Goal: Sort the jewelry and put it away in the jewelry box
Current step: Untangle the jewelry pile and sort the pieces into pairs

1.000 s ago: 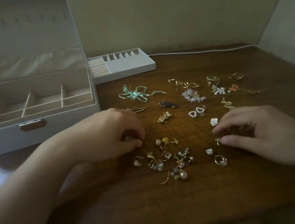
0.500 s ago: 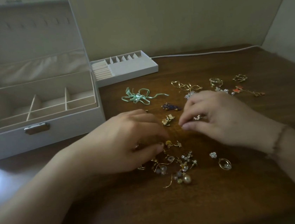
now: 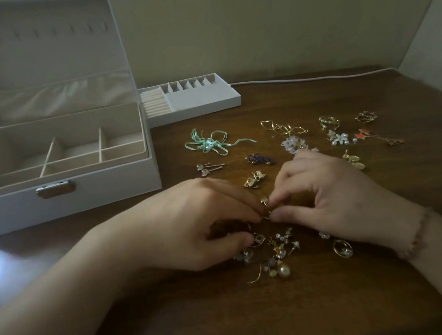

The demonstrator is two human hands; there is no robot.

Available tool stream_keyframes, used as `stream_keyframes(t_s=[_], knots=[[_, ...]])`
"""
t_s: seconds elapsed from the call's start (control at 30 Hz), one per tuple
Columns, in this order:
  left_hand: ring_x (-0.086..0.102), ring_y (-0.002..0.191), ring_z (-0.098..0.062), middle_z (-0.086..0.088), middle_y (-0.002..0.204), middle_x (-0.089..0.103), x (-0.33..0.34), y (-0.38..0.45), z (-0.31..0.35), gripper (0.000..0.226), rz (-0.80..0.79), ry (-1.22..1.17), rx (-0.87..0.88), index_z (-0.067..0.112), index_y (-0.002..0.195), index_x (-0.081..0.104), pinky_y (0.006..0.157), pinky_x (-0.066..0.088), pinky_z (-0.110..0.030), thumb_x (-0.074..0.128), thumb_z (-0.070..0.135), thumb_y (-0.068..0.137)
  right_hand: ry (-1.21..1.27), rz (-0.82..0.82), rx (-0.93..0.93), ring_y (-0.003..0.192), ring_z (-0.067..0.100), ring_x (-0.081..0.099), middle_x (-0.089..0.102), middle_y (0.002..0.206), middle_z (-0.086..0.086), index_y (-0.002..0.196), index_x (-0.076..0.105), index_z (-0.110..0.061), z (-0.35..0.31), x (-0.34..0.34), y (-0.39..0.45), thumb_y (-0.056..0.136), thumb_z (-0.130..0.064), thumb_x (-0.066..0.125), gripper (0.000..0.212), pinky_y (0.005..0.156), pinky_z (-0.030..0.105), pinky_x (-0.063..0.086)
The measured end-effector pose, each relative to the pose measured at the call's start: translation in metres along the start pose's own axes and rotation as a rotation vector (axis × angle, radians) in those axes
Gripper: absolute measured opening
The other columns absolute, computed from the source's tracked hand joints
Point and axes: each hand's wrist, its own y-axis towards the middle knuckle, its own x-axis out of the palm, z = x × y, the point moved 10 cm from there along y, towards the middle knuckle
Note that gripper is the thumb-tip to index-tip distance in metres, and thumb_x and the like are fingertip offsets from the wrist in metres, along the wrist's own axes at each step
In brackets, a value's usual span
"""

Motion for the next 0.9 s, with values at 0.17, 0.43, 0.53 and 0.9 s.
stream_keyframes(t_s=[0.17, 0.43, 0.53, 0.9], knots=[[0.063, 0.114, 0.0, 0.006, 0.125, 0.069, 0.0, 0.001, 0.005, 0.028, -0.001, -0.059, 0.006, 0.015, 0.118, 0.074, 0.094, 0.053, -0.021, 0.065, 0.025, 0.094, -0.058, -0.05, -0.021, 0.086, 0.002, 0.048, 0.057, 0.079, -0.027, 0.085, 0.073, -0.04, -0.001, 0.006, 0.002, 0.077, -0.054, 0.061, 0.02, 0.071, 0.036, 0.046], [0.063, 0.117, -0.003, 0.003, 0.124, 0.068, -0.005, 0.0, -0.003, 0.031, 0.023, -0.144, -0.027, 0.012, 0.117, 0.073, 0.095, 0.051, -0.019, 0.065, 0.0, 0.09, -0.1, 0.137, 0.116, 0.088, -0.002, 0.046, 0.061, 0.085, -0.023, 0.087, 0.073, -0.038, 0.028, -0.016, 0.012, 0.079, -0.05, 0.056, 0.023, 0.077, 0.029, 0.041], [0.065, 0.11, -0.007, 0.0, 0.115, 0.07, -0.03, -0.005, -0.01, 0.033, 0.215, -0.05, -0.061, 0.01, 0.11, 0.075, 0.092, 0.051, -0.019, 0.063, -0.008, 0.086, -0.093, 0.064, 0.075, 0.089, -0.007, 0.044, 0.06, 0.085, -0.025, 0.092, 0.074, -0.039, 0.024, -0.007, 0.013, 0.082, -0.05, 0.054, 0.025, 0.075, 0.02, 0.034], [0.066, 0.088, -0.02, 0.005, 0.096, 0.07, -0.048, -0.017, -0.032, 0.017, 0.293, 0.203, -0.158, 0.016, 0.098, 0.077, 0.073, 0.056, -0.044, 0.067, 0.021, 0.087, 0.103, 0.35, 0.333, 0.074, 0.001, 0.058, 0.066, 0.087, -0.027, 0.085, 0.07, -0.049, 0.106, -0.08, -0.039, 0.081, -0.02, 0.073, 0.03, 0.057, 0.008, 0.043]])
